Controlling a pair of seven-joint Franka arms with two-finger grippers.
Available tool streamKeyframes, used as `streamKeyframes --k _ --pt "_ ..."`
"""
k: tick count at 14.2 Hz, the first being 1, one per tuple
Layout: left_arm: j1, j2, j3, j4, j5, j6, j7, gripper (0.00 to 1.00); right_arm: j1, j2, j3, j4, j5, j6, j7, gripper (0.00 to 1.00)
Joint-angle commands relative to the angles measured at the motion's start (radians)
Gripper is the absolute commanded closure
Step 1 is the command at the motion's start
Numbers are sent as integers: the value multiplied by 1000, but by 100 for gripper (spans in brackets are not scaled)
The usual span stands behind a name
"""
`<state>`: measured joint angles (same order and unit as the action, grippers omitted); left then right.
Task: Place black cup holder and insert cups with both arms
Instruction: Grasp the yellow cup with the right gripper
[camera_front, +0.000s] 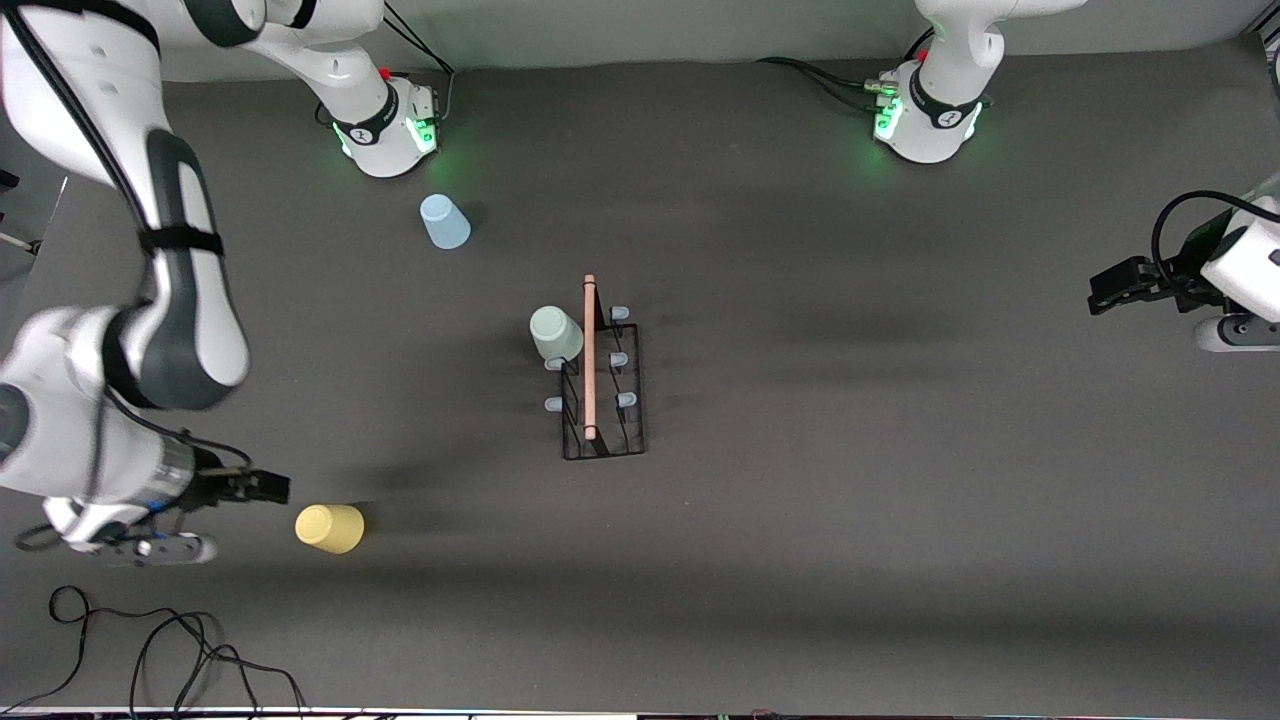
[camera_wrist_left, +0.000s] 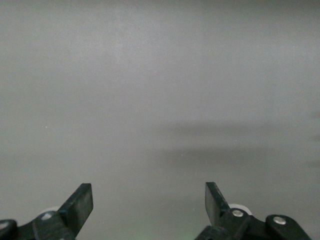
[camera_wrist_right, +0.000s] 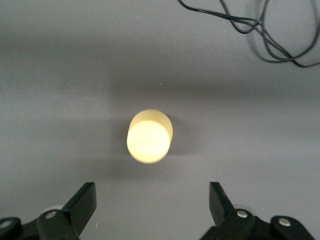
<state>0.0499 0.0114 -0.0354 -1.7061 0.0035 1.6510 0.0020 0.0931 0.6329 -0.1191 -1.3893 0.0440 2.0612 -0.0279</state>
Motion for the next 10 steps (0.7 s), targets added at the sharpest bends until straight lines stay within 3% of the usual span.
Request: streamKeyframes --k 1,4,8,9,10 --pt "-8 2 8 13 -8 -11 3 0 -12 74 3 -23 49 130 -47 0" --pt "-10 4 8 13 -8 -11 3 0 -10 117 9 -53 50 220 -52 0" --pt "-8 4 8 11 -8 -11 3 0 -10 149 12 -51 60 243 -53 0" --pt "-10 4 8 11 -8 -13 3 0 -10 157 12 -51 69 255 -53 10" --pt "-10 4 8 11 -8 -13 1 0 -10 160 12 -53 71 269 -59 41"
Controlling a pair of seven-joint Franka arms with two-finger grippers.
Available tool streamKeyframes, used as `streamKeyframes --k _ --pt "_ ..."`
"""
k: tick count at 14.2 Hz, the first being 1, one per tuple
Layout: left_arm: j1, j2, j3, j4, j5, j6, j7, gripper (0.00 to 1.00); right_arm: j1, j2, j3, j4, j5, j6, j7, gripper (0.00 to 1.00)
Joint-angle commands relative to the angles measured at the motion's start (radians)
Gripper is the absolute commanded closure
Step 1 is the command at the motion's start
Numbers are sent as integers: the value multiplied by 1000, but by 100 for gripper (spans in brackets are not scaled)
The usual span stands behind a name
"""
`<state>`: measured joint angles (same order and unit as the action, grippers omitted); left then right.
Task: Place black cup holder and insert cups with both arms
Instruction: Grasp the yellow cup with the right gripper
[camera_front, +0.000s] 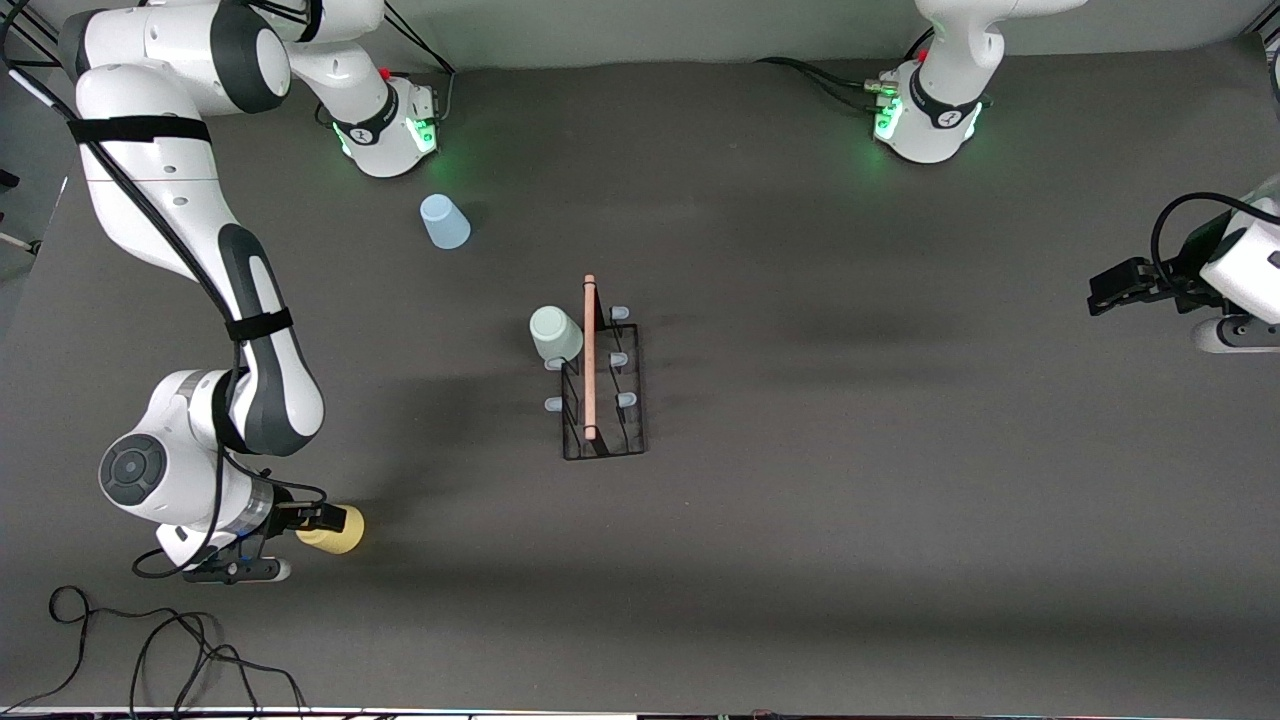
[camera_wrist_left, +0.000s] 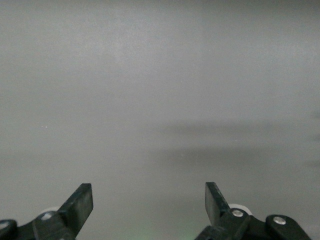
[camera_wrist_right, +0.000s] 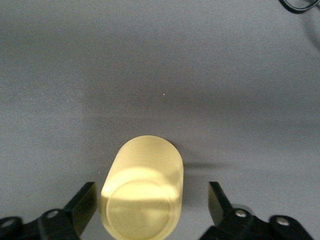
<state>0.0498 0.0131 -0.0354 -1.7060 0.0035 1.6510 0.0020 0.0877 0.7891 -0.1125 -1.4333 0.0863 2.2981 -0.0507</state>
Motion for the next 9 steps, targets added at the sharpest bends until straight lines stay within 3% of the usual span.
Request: streamKeyframes --k 1,2,4,6,9 --pt "-10 2 8 11 -8 -13 1 0 -5 13 5 -7 29 34 -52 64" --pt "-10 2 8 11 -8 -13 1 0 -6 16 7 -7 30 35 -61 81" --pt "-10 2 8 11 -8 -13 1 0 -6 18 7 -6 30 32 -63 98" --pt "-10 2 8 12 -8 -13 1 0 -5 -11 7 1 29 12 -66 100" --pt "-8 2 8 13 -8 -10 1 0 7 -157 5 31 13 -205 -54 100"
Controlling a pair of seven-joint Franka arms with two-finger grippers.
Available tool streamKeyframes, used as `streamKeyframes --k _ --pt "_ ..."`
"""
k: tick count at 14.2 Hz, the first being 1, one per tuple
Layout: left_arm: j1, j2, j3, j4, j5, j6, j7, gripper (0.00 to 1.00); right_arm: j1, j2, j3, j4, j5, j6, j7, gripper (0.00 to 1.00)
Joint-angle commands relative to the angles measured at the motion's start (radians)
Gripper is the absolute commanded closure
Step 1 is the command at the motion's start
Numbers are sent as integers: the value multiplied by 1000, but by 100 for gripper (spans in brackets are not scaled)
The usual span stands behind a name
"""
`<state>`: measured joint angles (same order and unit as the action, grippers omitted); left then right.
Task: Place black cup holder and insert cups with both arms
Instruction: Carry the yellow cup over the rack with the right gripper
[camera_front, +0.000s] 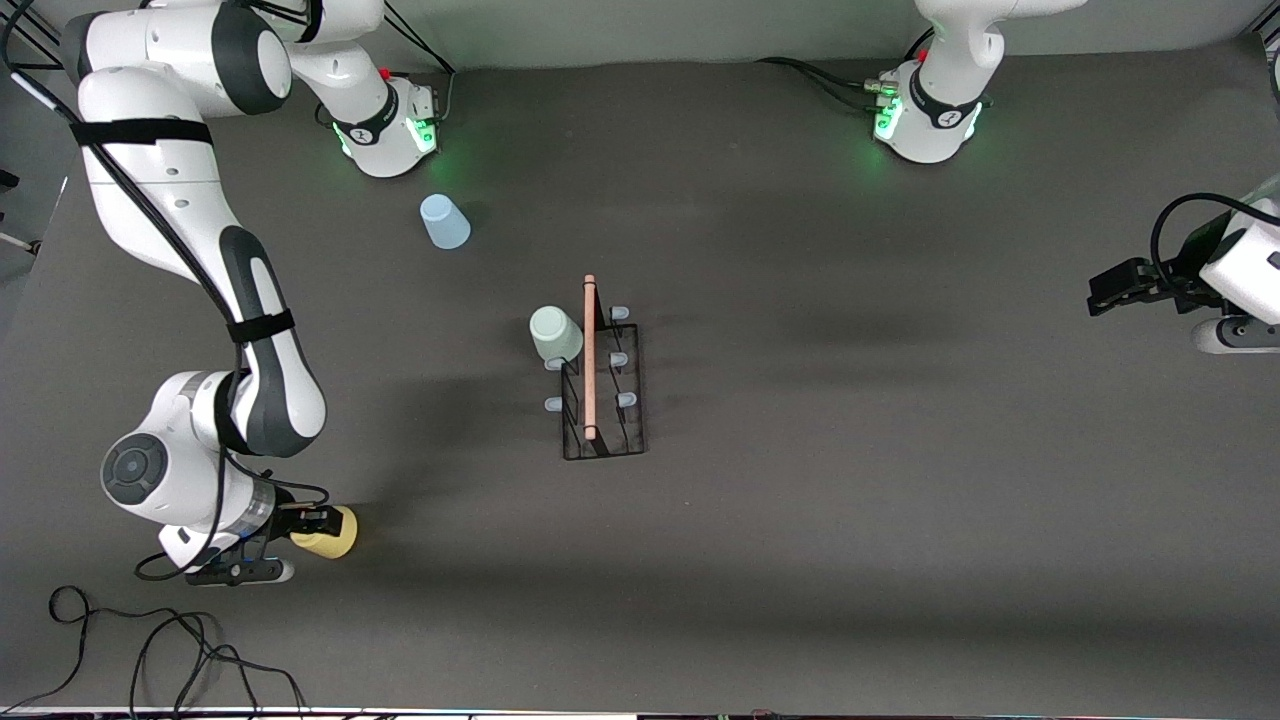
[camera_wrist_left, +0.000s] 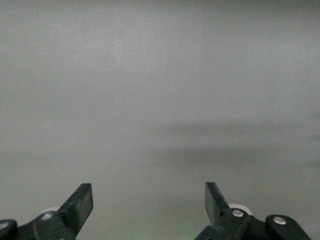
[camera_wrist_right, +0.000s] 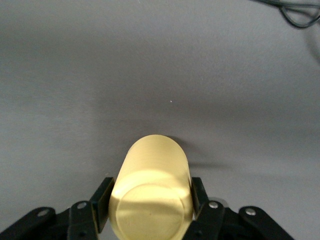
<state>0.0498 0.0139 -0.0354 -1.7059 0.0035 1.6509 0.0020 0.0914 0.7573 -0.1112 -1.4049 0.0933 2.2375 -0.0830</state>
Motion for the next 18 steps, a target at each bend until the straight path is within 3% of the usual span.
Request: streamKeyframes --k 1,5,9,12,16,18 --pt "-8 4 8 14 -8 0 1 0 16 -171 1 16 0 -233 -20 100" --pt "-7 8 8 22 -8 -5 7 0 59 -366 -1 27 -72 -513 89 100" --pt "-2 8 8 23 -13 10 42 0 175 -444 5 24 -55 -663 487 100" --pt "-4 8 8 32 -20 12 101 0 327 -437 7 21 -31 -651 843 100" --pt "-8 8 8 48 -16 9 87 0 500 -399 4 18 -21 -538 1156 100" --pt "-13 9 8 52 -13 9 78 0 530 -363 4 17 -23 -477 1255 100"
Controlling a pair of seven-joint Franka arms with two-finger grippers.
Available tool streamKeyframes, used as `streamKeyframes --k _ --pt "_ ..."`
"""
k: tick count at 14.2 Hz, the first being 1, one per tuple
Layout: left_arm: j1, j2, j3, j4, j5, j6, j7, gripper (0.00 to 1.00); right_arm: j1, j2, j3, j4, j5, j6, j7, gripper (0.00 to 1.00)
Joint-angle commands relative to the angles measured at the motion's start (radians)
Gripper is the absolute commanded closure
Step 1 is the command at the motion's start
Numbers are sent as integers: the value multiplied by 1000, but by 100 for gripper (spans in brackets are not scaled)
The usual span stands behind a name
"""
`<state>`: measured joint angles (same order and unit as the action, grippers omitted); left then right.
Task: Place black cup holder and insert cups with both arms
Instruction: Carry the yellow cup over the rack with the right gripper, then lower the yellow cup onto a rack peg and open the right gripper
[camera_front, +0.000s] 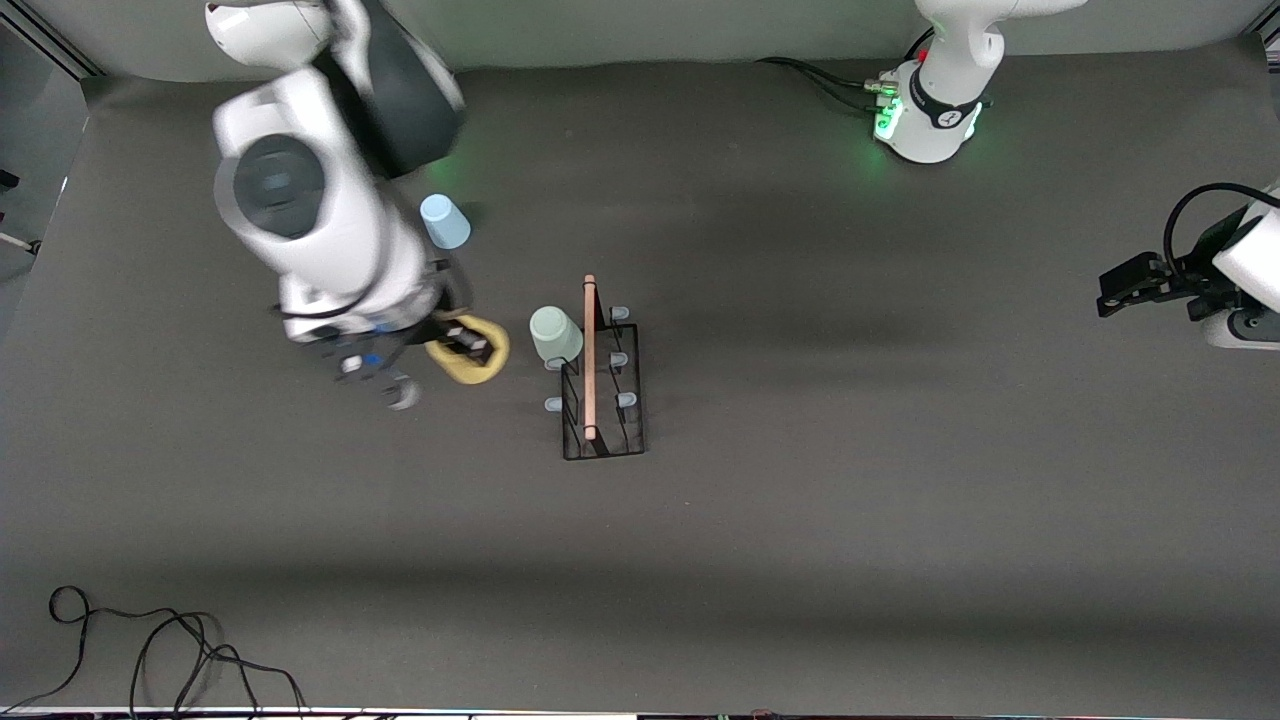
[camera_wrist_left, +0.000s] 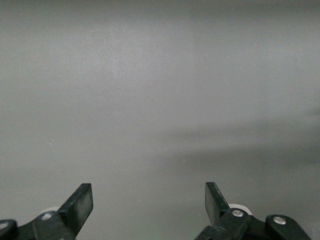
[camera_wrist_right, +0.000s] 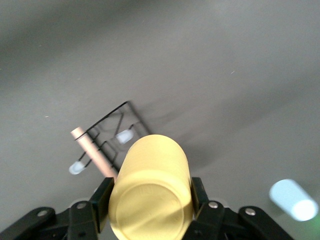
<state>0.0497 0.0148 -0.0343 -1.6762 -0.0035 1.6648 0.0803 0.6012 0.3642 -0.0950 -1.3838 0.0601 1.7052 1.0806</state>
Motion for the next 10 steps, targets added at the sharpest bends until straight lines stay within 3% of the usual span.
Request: streamKeyframes --k 1,6,10 --pt "-14 10 5 27 -4 -7 -14 0 34 47 -12 -14 7 88 105 100" --pt "-30 24 1 58 -3 -19 -66 0 45 91 -14 -154 3 334 131 100" --pt "-31 24 1 58 -3 -19 -66 0 61 148 -14 -204 3 447 142 100"
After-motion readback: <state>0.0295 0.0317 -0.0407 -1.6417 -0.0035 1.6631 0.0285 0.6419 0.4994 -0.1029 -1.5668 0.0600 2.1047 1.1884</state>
